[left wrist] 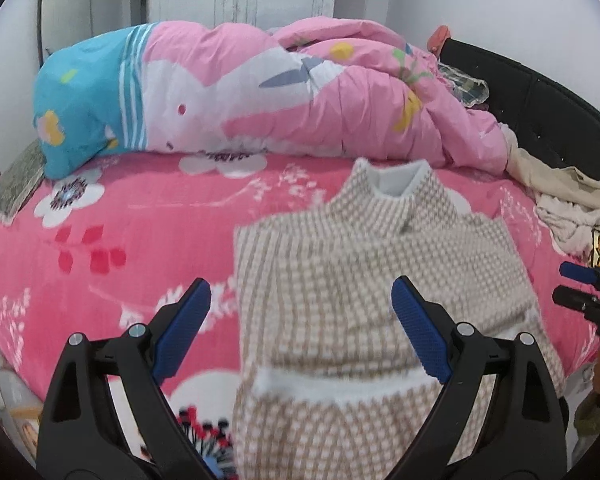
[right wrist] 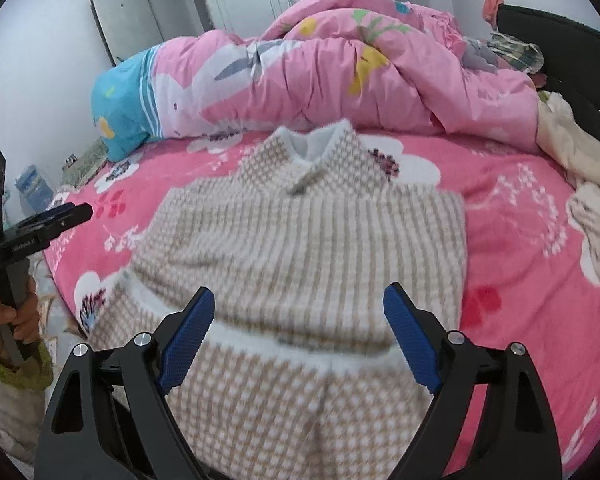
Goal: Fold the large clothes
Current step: 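Move both tools to the folded hem edge and pinch it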
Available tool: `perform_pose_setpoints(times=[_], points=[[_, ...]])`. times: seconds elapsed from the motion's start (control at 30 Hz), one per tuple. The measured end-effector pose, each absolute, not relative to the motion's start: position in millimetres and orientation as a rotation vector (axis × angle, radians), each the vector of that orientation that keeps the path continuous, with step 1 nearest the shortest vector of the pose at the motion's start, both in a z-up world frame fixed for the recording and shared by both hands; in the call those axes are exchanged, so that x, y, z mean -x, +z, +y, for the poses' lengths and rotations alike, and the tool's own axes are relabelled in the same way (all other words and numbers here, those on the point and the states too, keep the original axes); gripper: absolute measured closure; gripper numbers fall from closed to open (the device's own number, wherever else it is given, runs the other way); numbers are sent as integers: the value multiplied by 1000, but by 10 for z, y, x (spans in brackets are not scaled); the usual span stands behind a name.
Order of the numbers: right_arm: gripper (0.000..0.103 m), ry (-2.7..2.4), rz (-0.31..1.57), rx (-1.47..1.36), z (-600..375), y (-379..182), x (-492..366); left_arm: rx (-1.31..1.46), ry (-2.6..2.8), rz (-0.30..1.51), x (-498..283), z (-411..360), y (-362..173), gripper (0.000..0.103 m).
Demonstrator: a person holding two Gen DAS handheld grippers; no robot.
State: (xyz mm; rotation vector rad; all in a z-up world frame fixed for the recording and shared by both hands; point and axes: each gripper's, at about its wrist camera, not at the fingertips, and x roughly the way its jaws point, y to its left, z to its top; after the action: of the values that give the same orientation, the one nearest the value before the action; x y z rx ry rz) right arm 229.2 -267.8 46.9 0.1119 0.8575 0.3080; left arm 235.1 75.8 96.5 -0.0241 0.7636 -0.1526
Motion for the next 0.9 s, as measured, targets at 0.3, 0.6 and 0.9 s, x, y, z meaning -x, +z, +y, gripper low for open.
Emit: perform_pose_setpoints(times=[0.3, 0.6, 0.9], points=[[19, 280, 938, -130, -2855, 597, -3470, 12, -246, 799, -3267, 392, 1015, 15], [19, 262, 1068, -193, -2669, 200, -4741, 56, -295, 940, -4598, -105, 552, 15], [21, 225, 1160, -253, -2636, -264, -5384, 44, -295, 1054, -5412, -438, 14, 24]])
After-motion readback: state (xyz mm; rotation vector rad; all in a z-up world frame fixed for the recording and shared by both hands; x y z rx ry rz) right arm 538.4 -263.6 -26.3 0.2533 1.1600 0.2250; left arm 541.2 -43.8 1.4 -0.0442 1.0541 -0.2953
